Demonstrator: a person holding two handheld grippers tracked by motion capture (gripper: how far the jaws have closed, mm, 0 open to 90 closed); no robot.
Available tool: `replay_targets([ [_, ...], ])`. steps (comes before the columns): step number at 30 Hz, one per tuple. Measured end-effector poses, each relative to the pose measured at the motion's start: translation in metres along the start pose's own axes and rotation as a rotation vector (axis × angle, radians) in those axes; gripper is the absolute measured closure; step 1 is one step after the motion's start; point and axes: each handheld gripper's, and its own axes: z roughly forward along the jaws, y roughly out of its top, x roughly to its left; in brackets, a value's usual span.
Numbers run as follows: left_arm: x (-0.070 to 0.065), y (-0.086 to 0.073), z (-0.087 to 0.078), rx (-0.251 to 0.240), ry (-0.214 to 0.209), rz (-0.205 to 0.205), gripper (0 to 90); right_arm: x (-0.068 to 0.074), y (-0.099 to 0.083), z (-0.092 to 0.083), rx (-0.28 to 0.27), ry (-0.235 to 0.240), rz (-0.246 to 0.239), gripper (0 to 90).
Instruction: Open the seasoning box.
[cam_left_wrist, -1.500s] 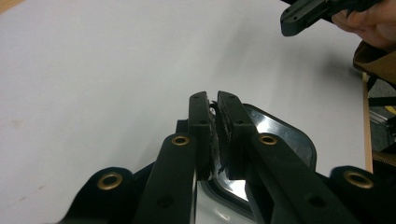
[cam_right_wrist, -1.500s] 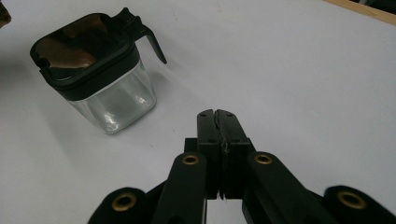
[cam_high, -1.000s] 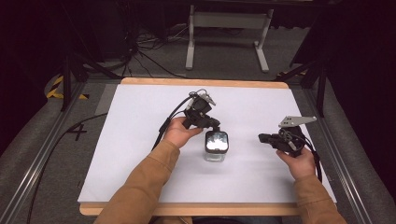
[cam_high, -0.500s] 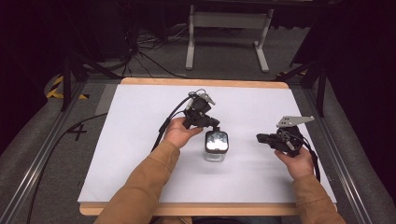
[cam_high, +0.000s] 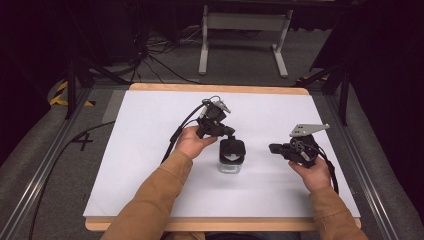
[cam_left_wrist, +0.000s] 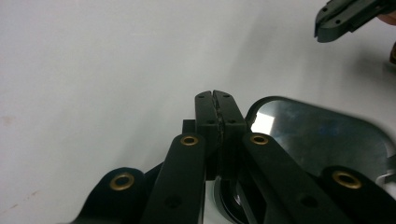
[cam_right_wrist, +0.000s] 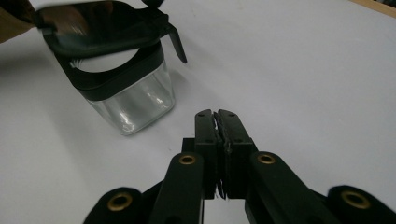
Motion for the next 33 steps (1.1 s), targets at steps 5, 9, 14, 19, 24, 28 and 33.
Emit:
replay_targets([
  [5, 0.004, -0.001, -0.001, 0.032, 0.017, -0.007, 90.0, 0.008, 0.005, 0.003, 0.001, 0.018, -0.027, 87.4],
  [9, 0.003, -0.001, 0.000, 0.028, 0.015, -0.004, 90.0, 0.018, 0.010, 0.009, 0.000, 0.052, -0.051, 88.4],
  [14, 0.005, -0.001, -0.001, 0.028, -0.001, -0.010, 89.9, 0.030, 0.019, 0.019, -0.009, 0.083, -0.075, 89.3],
  [19, 0.006, -0.002, -0.002, 0.021, -0.005, -0.026, 89.8, 0.048, 0.038, 0.033, -0.040, 0.083, -0.117, 89.7],
  [24, 0.009, -0.006, -0.016, -0.022, 0.028, -0.046, 88.6, 0.055, 0.047, 0.037, -0.093, 0.047, -0.133, 89.9],
  [28, 0.007, -0.013, -0.035, -0.068, 0.040, -0.058, 88.9, 0.053, 0.051, 0.036, -0.111, 0.054, -0.129, 89.9],
  [33, -0.003, -0.023, -0.059, -0.088, 0.034, -0.058, 88.1, 0.050, 0.057, 0.038, -0.124, 0.077, -0.127, 89.8],
])
